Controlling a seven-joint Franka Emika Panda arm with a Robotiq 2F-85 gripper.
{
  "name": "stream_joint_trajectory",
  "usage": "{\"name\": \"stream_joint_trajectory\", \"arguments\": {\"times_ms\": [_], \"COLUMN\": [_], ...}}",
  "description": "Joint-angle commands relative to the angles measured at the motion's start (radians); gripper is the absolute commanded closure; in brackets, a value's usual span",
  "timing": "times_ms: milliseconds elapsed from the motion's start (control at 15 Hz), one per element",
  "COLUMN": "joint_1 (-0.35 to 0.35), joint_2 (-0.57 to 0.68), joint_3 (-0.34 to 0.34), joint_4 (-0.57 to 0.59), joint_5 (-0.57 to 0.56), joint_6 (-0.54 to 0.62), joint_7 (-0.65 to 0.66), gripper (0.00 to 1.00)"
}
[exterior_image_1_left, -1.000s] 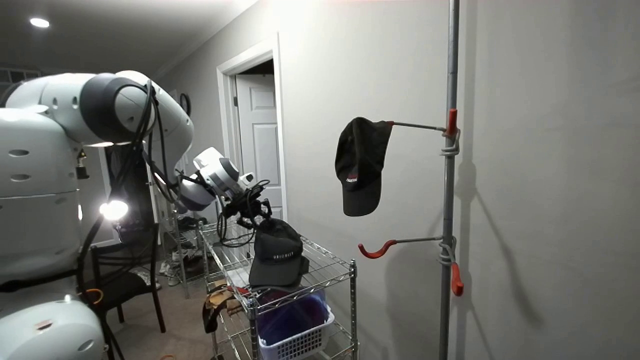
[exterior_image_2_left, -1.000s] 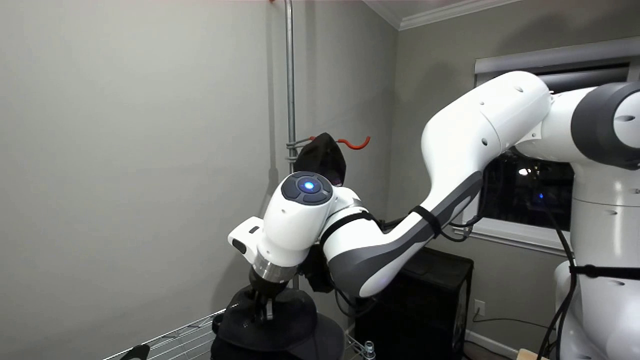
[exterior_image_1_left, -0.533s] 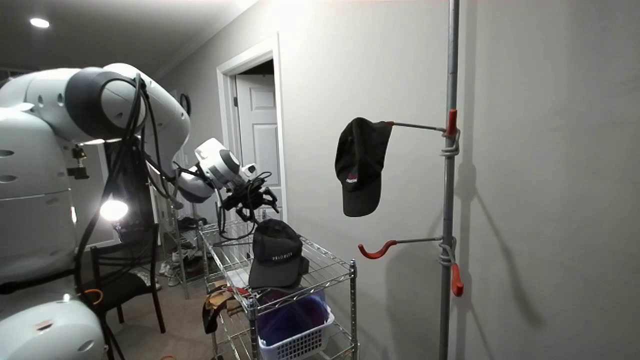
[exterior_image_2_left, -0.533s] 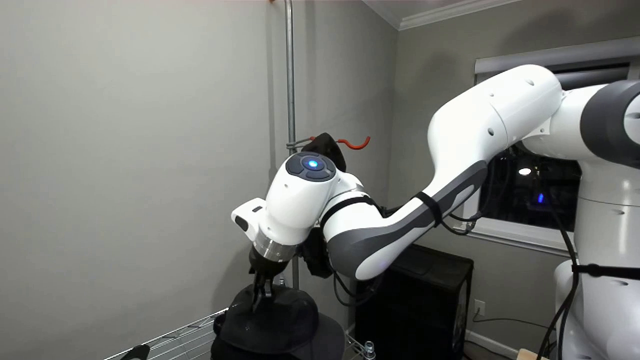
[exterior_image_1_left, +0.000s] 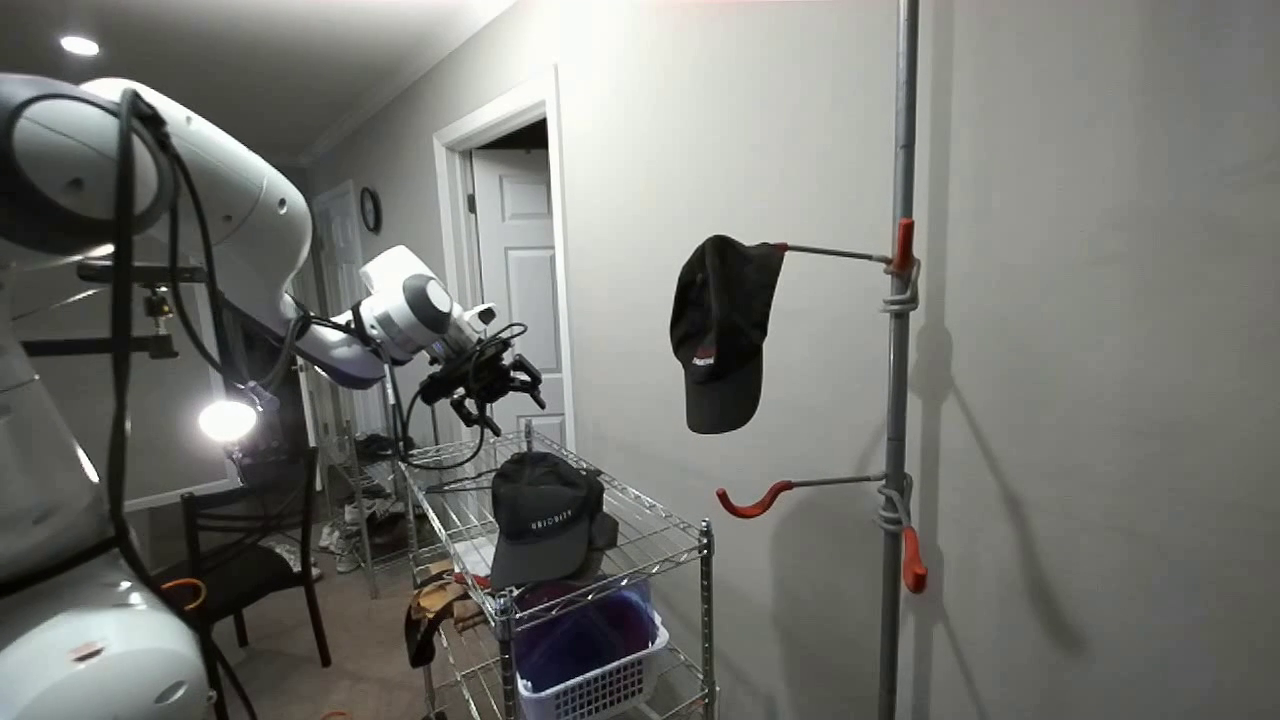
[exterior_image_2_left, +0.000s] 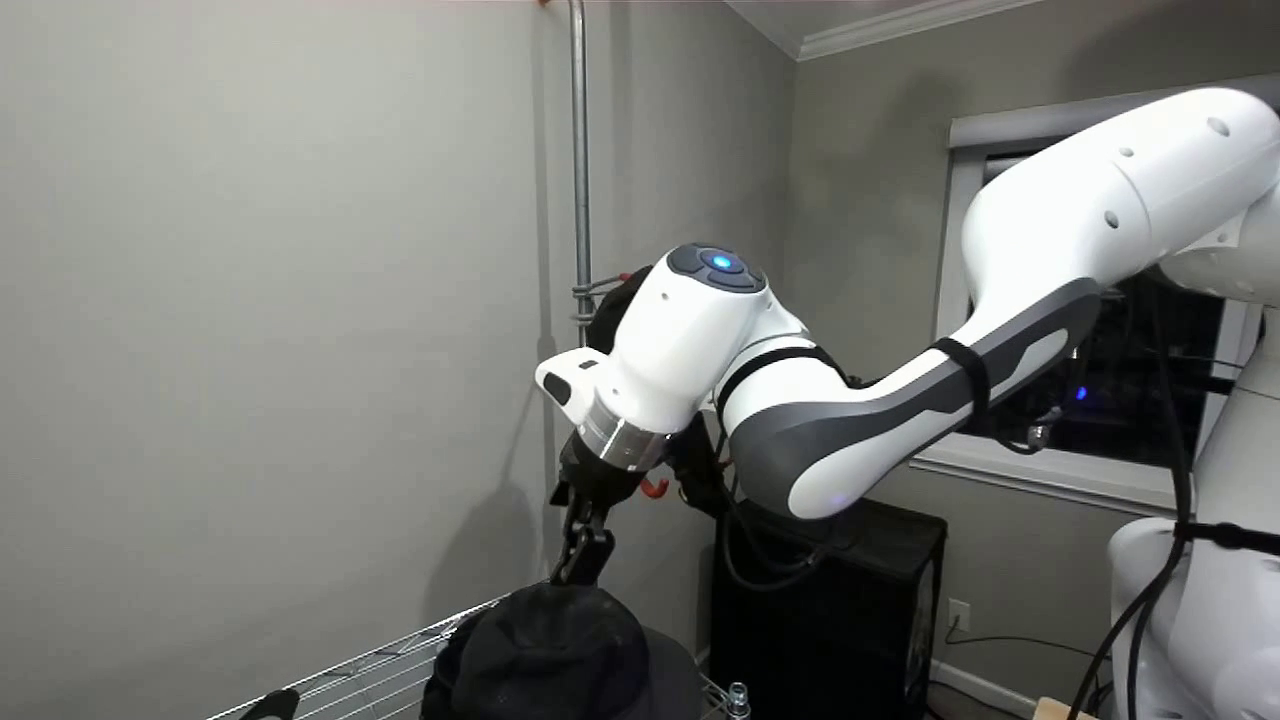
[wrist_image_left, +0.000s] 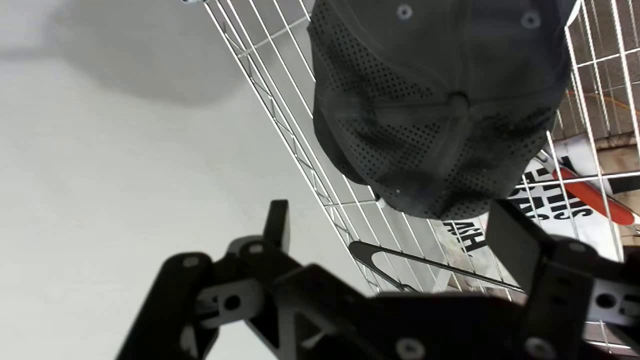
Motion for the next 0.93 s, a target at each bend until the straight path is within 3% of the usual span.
{"name": "stream_joint_trajectory", "arguments": {"times_ms": [0,400,867], "joint_1": [-0.037,-0.145,-0.357], "joint_2": [-0.166,-0.349,-0.409], "joint_3": [-0.053,-0.110,-0.070], "joint_4": [-0.143,-0.273,-0.280], "joint_5": [0.063,0.049,0.084], "joint_6": [0.060,0.232,0.416], "joint_7": [-0.036,0.028,0.161], "gripper": [0.00,0.00,0.00]}}
